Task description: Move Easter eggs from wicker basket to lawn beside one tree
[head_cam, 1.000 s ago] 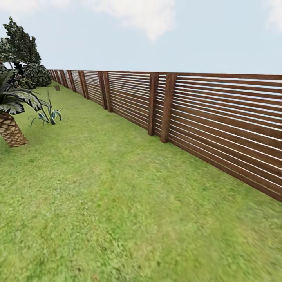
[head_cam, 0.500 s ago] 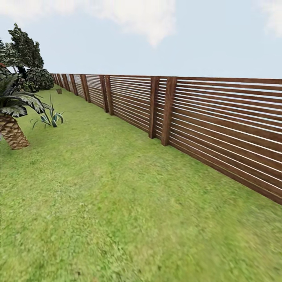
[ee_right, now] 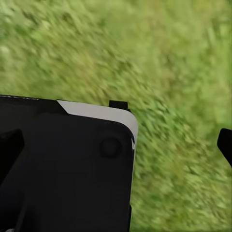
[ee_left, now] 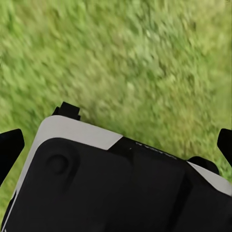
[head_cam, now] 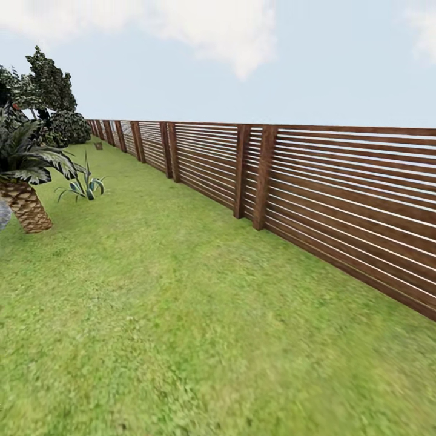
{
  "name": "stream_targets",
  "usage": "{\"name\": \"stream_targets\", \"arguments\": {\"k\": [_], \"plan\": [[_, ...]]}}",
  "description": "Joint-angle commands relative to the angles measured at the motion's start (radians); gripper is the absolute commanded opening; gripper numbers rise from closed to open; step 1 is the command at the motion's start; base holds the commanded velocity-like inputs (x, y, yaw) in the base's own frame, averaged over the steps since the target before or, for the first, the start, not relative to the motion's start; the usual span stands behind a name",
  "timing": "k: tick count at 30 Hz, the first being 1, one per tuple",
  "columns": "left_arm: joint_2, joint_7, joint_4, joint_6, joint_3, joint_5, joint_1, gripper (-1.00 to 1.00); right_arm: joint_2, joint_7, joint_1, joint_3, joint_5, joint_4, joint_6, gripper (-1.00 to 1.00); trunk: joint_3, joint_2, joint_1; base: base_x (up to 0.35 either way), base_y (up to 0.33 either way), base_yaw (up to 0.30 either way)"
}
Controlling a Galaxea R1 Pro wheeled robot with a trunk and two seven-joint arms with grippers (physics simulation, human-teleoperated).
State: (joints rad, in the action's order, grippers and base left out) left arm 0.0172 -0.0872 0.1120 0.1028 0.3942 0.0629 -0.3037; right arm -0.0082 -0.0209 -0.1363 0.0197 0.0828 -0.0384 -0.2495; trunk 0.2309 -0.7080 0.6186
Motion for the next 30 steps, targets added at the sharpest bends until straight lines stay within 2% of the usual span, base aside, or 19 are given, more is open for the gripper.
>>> {"name": "stream_targets", "arguments": {"k": [1,30], "plan": [[0.000,0.000,0.000,0.000,0.000,0.000,0.000,1.00,0.000,0.000,0.000,0.000,0.000,0.000,0.001,1.00,-0.001,0.000,0.000,0.000,0.000,0.029],[0.000,0.000,0.000,0.000,0.000,0.000,0.000,1.00,-0.004,0.001,0.000,0.001,-0.005,0.002,0.006,1.00,0.037,0.000,0.000,0.000,0.000,0.101]]}}
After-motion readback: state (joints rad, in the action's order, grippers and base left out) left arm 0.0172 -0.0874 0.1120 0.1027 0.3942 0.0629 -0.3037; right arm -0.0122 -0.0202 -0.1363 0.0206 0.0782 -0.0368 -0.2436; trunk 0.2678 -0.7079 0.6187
